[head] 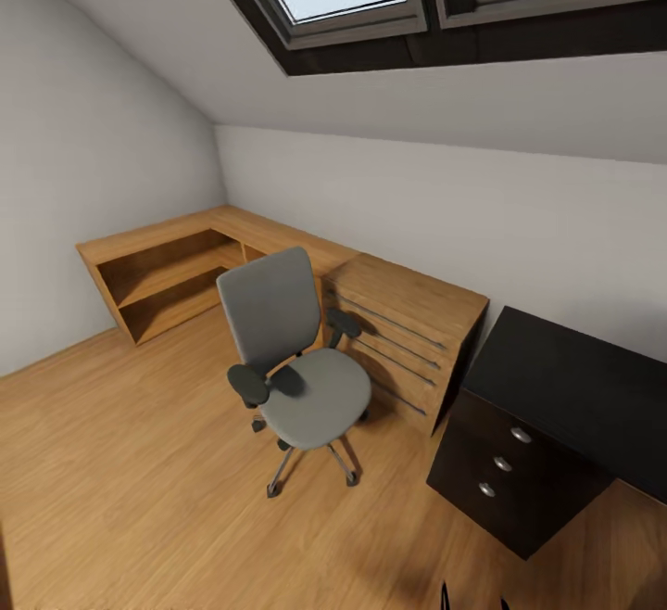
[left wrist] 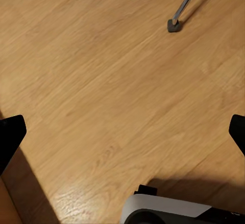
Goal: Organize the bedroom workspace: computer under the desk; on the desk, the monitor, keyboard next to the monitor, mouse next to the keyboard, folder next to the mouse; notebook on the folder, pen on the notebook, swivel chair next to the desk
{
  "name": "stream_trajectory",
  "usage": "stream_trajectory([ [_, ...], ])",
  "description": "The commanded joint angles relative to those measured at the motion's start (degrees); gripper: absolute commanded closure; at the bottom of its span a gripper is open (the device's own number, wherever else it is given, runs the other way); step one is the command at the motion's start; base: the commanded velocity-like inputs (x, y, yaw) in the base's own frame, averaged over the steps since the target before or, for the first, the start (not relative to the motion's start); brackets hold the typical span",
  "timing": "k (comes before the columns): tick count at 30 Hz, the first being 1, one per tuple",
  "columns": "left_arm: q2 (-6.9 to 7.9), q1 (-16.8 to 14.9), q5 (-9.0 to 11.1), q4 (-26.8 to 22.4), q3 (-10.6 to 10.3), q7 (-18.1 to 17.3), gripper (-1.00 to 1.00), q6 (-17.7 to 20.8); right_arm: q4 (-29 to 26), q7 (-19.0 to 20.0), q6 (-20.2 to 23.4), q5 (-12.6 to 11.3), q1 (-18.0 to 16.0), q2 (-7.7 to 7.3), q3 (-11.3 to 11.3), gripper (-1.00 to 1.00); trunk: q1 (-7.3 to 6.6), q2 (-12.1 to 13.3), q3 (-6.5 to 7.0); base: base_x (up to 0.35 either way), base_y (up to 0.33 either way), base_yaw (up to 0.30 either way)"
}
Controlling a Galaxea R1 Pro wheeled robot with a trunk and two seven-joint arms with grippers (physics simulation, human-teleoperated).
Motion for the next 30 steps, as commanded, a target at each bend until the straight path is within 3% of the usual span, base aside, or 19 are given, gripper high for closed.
stream_trajectory([
  [1,0.02,-0.06,0.15,0.0,-0.49,0.48,-1.0,-0.13,0.06,-0.25,-0.12,0.63,-0.05,0.0,-0.38,-1.0,0.03,-0.11,-0.11,0.0,0.0,0.008],
  [8,0.0,-0.06,0.15,0.37,-0.51,0.39,-1.0,-0.08,0.21,-0.33,0.02,0.6,-0.05,0.15,-0.38,-1.0,0.03,-0.11,-0.1,0.0,0.0,0.092],
  [22,-0.24,-0.06,0.03,2.02,-0.7,0.26,-1.0,0.36,0.02,-0.7,-0.59,0.37,-0.04,0.27,-0.6,-1.0,0.03,-0.11,0.07,0.0,0.0,0.261],
  [30,-0.33,-0.06,0.0,2.03,-0.58,0.34,-1.0,-0.02,-0.37,-4.19,-0.72,0.36,-0.05,0.44,-0.65,-1.0,0.03,-0.11,0.41,0.0,0.0,0.26],
])
